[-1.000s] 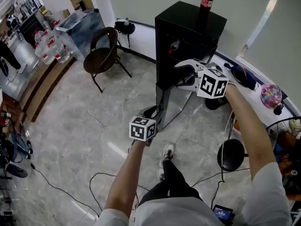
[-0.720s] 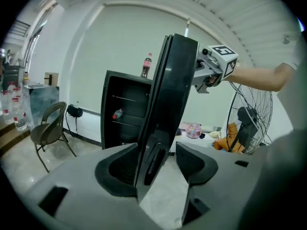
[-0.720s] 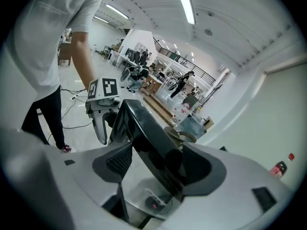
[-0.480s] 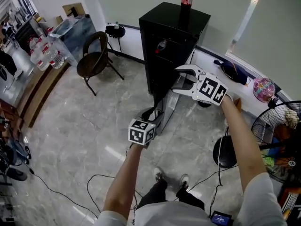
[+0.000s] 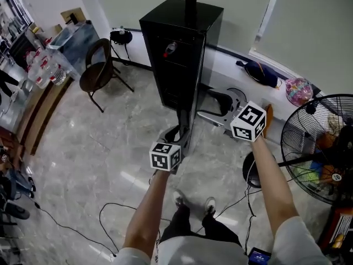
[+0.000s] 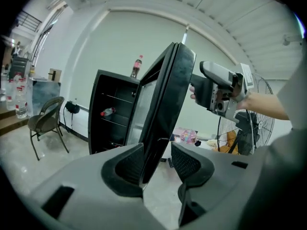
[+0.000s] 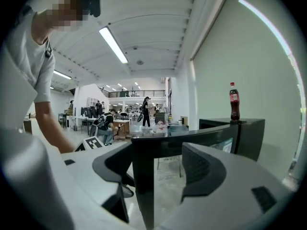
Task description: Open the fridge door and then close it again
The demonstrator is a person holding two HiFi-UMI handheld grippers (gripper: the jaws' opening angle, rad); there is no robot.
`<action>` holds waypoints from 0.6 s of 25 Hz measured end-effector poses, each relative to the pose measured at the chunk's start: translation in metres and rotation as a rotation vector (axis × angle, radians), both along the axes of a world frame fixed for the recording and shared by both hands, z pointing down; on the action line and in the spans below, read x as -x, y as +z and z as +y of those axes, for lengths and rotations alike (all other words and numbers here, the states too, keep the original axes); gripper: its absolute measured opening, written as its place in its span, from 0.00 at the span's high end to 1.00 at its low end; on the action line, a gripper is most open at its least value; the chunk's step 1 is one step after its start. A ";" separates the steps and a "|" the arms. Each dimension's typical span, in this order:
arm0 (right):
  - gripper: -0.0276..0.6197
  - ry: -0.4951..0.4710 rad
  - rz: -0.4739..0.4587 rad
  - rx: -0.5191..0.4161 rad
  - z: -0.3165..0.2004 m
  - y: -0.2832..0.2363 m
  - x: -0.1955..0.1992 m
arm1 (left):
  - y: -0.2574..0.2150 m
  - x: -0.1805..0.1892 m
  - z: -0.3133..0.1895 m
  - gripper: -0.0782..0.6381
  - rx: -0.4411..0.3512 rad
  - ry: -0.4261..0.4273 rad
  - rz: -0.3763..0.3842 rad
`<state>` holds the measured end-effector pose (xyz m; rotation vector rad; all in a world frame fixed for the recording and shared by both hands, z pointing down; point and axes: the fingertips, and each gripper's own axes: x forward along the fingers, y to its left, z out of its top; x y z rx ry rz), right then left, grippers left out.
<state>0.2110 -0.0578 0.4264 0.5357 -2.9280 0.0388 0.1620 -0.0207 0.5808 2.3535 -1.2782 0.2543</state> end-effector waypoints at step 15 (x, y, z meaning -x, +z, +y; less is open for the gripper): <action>0.44 0.238 -0.073 0.061 0.019 0.027 -0.083 | 0.010 -0.133 0.014 0.69 -0.025 0.228 -0.098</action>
